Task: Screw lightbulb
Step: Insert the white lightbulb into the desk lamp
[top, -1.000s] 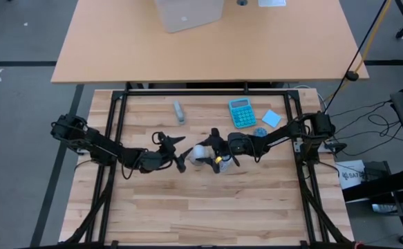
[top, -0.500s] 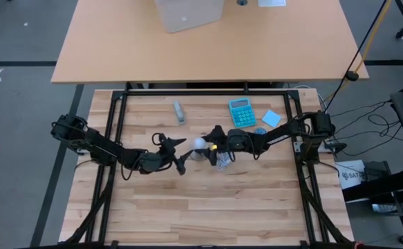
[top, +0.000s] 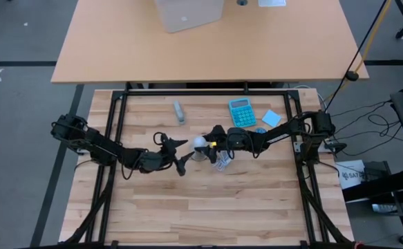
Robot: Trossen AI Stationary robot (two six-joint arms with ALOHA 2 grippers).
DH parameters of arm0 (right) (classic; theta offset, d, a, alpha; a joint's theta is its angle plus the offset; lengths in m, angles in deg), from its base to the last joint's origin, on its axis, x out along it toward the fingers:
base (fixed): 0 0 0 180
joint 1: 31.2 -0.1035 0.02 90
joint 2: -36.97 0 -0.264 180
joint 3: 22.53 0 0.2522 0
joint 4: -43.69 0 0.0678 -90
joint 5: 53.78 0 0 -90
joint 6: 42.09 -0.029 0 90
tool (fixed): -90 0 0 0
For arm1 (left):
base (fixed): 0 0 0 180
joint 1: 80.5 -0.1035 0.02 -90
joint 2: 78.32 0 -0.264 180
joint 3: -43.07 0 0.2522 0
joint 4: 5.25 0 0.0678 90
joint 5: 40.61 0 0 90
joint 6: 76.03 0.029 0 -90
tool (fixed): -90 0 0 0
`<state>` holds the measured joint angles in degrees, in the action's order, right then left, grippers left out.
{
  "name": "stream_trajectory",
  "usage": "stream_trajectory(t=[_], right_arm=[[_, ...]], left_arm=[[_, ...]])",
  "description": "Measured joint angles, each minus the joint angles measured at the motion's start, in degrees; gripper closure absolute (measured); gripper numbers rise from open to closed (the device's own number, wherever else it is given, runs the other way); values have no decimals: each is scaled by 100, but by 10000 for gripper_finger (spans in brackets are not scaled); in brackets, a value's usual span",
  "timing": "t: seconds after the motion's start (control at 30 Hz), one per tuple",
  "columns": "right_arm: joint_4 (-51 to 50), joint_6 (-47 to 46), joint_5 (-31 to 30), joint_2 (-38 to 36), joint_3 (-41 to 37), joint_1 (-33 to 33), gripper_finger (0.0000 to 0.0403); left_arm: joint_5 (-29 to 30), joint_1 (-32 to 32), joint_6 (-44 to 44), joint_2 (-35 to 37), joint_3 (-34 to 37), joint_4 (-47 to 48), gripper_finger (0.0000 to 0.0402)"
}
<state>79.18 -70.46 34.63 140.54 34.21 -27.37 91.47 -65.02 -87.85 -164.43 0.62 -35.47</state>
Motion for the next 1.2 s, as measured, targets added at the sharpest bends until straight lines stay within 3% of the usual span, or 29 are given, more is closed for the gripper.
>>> stream_trajectory(t=[0.23, 0.7, 1.2], right_arm=[[-48, -60, 4, 0, 0, 2, 101], [-152, 184, 116, 4, 97, 24, 101], [-376, 267, 188, 13, 212, 58, 101]], left_arm=[[-15, -82, -290, 0, 0, 319, 122], [-608, -390, -428, -15, 4, 449, 122], [-727, -627, -441, -669, 4, -315, 122]])
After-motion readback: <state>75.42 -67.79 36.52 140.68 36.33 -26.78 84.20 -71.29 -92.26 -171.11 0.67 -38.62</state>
